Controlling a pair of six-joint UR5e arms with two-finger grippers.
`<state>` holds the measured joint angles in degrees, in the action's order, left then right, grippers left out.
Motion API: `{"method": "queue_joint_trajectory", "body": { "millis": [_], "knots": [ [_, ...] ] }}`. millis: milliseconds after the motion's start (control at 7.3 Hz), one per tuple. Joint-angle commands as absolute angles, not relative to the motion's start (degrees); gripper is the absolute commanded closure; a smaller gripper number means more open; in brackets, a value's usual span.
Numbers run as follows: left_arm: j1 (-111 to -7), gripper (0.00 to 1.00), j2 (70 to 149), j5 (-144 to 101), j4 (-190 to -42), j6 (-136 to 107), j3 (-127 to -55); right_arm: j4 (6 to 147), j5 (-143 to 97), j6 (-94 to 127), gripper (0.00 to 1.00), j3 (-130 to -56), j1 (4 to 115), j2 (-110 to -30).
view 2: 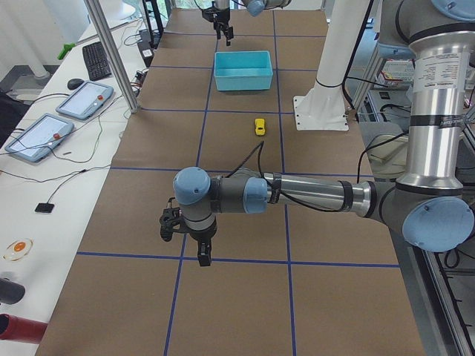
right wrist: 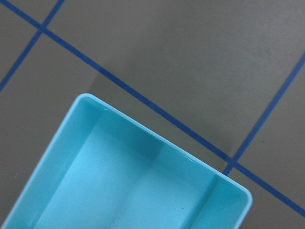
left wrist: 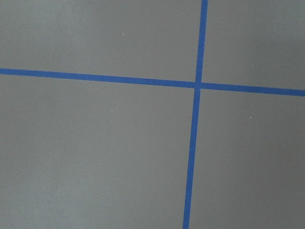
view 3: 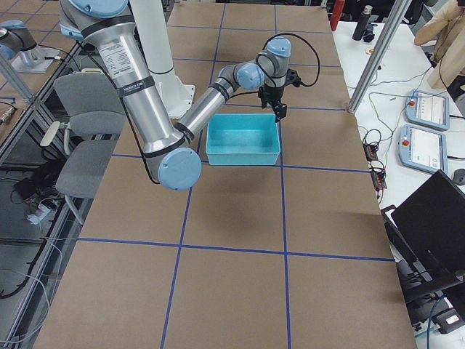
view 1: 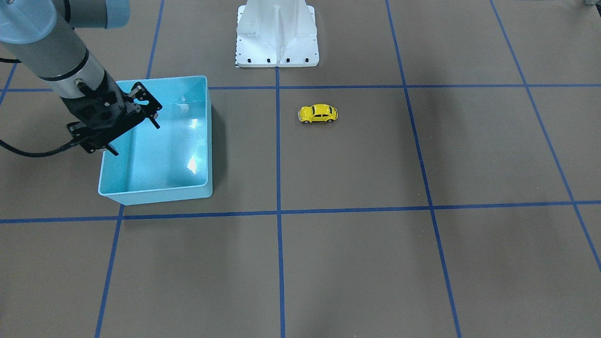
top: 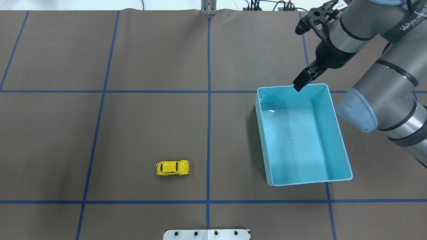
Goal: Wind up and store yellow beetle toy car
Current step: 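Move the right gripper over the bin toward the yellow car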
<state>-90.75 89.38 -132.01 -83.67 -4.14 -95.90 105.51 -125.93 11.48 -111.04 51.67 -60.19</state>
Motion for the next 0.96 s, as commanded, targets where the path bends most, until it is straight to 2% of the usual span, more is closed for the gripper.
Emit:
{"method": "queue_joint_trajectory", "body": {
  "millis": [0, 274, 411, 822],
  "knots": [
    [-90.8, 0.0, 89.4, -132.1, -83.7, -9.7, -95.5, 107.6, -125.2, 11.4, 0.0, -111.1, 45.6, -55.8],
    [-90.7, 0.0, 90.4, -135.1, -83.7, -11.3, -95.5, 107.6, -123.1, 11.4, 0.0, -114.3, 41.5, -54.3],
    [-90.6, 0.0, 90.5, -139.4, -83.0, -11.3, -95.5, 106.0, -120.3, 11.4, 0.14, -114.6, 35.7, -53.6],
    [-90.7, 0.0, 89.5, -139.2, -83.7, -10.9, -94.4, 104.4, -107.2, 11.4, 0.02, -112.7, 22.6, -49.7]
  ]
}}
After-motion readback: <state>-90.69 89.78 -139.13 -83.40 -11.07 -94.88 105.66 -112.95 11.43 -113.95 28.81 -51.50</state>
